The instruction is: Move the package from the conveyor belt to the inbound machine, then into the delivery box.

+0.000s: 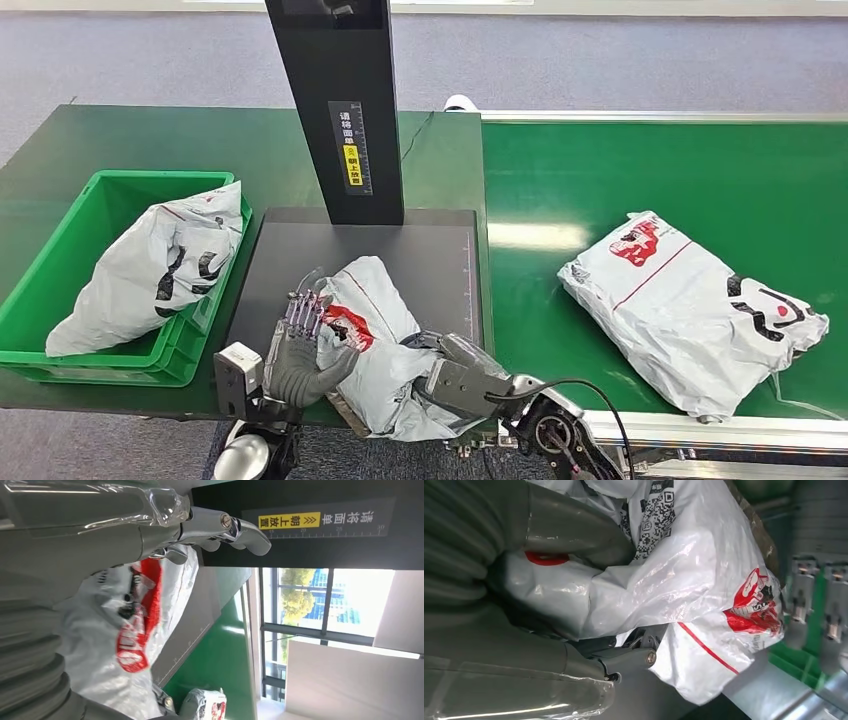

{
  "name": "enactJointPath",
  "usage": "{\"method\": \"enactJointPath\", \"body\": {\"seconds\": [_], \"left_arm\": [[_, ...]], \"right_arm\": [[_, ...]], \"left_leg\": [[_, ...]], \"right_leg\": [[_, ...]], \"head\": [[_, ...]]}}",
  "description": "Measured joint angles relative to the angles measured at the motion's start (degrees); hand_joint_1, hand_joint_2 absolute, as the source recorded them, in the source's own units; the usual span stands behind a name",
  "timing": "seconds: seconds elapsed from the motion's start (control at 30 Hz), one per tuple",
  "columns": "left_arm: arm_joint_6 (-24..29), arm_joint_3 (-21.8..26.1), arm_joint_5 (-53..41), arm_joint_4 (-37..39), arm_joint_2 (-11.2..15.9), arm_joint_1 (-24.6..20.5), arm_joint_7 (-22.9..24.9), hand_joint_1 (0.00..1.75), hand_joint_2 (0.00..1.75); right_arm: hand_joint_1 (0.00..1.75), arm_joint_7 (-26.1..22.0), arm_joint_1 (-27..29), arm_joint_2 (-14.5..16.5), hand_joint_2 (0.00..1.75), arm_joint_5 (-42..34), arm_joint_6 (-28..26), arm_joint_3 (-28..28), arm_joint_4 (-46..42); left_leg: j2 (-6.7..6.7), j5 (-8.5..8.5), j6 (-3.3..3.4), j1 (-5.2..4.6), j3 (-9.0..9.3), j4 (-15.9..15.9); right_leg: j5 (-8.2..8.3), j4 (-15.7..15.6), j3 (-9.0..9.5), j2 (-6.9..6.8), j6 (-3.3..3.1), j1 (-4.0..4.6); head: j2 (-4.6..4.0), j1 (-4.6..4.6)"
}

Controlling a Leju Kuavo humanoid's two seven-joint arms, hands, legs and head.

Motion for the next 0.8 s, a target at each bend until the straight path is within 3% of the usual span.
{"method": "enactJointPath", "body": {"seconds": [0.6,0.73,0.8], "left_arm": [[-0.03,-0.93,0.11,0.53,-0.19,-0.49,0.66,0.0,1.75],[-0.01,-1.73,-2.12,0.51,-0.19,-0.5,0.69,0.0,1.75],[-0.42,-2.45,-5.0,0.52,0.01,-0.5,1.26,0.0,1.75]], "right_arm": [[1.72,-1.34,-2.62,-2.77,1.75,-2.75,2.83,4.28,3.82],[0.0,-2.68,-2.85,-2.86,1.75,-4.38,0.64,3.91,5.2],[0.0,-3.03,-2.91,-2.75,1.75,-4.63,-0.84,3.32,5.62]], "left_leg": [[0.02,-0.01,0.0,0.0,0.02,0.0],[0.01,-0.01,0.0,0.0,0.01,0.0],[0.01,-0.01,0.0,0.0,0.01,0.0]], "right_leg": [[0.0,0.0,0.0,0.01,0.0,0.0],[0.0,0.0,0.0,0.01,0.0,0.0],[0.0,0.0,0.0,0.01,0.0,0.0]], "head": [[0.0,-0.01],[0.0,0.0],[0.0,-0.01]]}}
